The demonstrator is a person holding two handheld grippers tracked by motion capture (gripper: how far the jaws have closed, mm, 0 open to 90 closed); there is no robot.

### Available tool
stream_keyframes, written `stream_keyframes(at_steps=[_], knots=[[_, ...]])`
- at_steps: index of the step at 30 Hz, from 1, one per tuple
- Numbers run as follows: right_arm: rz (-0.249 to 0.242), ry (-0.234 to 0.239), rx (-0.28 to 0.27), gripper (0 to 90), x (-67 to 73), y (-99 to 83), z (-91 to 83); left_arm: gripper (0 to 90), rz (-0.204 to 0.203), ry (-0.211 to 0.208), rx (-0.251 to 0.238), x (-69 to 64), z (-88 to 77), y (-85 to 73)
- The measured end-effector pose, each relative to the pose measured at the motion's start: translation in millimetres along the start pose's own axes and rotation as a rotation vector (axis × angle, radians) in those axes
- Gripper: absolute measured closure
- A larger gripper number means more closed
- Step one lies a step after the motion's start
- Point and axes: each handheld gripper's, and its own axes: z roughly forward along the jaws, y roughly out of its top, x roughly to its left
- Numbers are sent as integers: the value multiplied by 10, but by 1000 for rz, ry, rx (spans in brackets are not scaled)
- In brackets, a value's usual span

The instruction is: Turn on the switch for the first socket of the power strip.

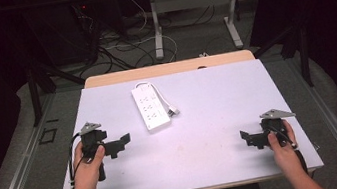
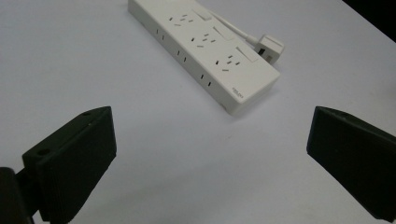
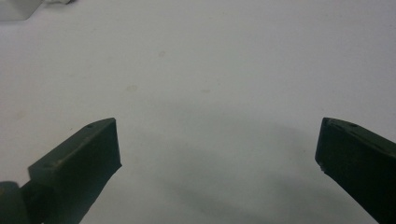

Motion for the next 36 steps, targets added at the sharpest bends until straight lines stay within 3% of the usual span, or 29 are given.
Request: stream_keyframes(at_steps=[10,27,36], knots=[[-6,6,4,0,-1,-3,-1,19,-9,30,6,94,40,-215],[-17,11,12,0,1,-7,11,19,-37,76,-9,332,100,-447],[-18,10,7,0,-6,-4,8,20,-19,90,12,358,111,-508]])
